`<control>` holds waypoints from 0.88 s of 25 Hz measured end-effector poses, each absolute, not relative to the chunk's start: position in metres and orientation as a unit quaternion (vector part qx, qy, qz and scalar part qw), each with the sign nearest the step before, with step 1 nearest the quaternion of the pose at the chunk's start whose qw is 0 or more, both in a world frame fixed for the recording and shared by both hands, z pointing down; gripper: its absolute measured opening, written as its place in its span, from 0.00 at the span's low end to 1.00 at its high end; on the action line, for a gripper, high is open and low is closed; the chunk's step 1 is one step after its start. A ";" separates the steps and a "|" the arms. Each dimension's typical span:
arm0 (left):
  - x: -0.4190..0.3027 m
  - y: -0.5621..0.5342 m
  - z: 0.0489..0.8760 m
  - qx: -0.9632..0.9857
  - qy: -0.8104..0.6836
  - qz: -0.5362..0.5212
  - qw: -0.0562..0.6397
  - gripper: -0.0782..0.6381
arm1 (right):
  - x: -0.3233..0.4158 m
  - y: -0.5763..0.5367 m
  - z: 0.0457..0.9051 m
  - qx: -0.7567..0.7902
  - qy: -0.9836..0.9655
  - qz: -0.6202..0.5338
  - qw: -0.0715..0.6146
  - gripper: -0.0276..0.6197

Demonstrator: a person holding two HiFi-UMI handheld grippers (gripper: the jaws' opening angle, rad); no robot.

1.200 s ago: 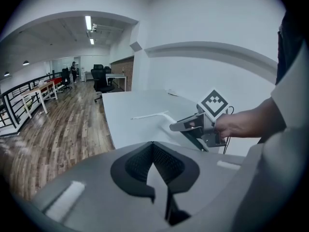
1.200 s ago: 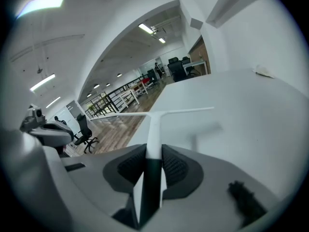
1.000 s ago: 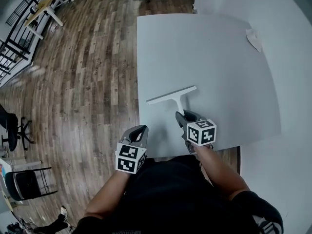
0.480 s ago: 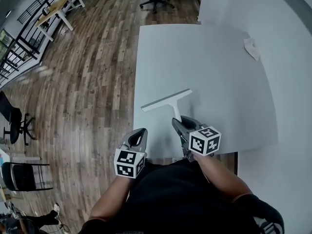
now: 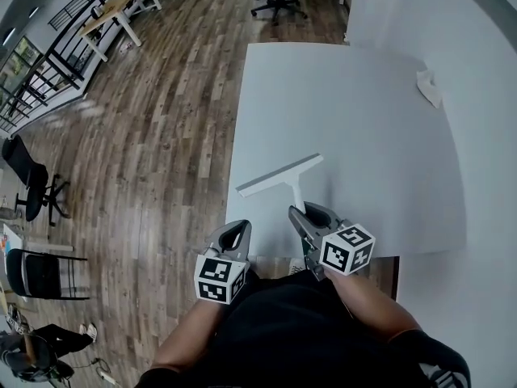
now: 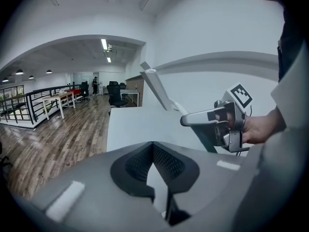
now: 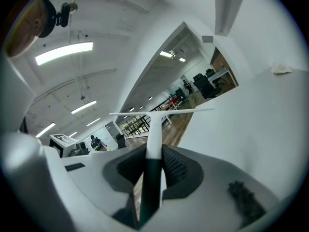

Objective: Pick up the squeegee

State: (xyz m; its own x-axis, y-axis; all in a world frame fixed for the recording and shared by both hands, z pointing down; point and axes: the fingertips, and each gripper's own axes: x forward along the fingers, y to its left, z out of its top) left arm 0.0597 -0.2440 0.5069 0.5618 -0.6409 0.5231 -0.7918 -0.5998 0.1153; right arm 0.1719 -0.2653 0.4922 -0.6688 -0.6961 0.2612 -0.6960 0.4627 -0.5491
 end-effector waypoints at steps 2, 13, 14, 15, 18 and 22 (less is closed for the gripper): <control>0.062 -0.250 0.505 0.862 -0.419 0.227 0.175 0.12 | 0.173 -0.275 0.491 -0.396 0.859 -0.325 0.006 0.19; 0.007 -0.207 0.502 0.887 -0.381 0.207 0.157 0.12 | 0.100 -0.218 0.495 -0.413 0.857 -0.309 -0.006 0.19; 0.000 -0.205 0.501 0.890 -0.377 0.205 0.156 0.12 | 0.095 -0.216 0.493 -0.419 0.854 -0.308 -0.006 0.19; -0.008 -0.202 0.499 0.892 -0.374 0.203 0.155 0.12 | 0.089 -0.212 0.492 -0.424 0.852 -0.306 -0.006 0.19; -0.034 -0.193 0.499 0.898 -0.363 0.195 0.151 0.12 | 0.068 -0.199 0.487 -0.436 0.850 -0.295 -0.010 0.19; -0.060 -0.181 0.495 0.908 -0.348 0.181 0.148 0.12 | 0.038 -0.181 0.480 -0.453 0.848 -0.277 -0.009 0.19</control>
State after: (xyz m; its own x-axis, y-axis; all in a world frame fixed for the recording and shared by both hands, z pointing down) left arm -0.0603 -0.1807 0.4948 0.6920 -0.5787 0.4315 -0.6860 -0.7134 0.1434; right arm 0.0375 -0.1813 0.4795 -0.5899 -0.7625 0.2658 -0.7724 0.4370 -0.4609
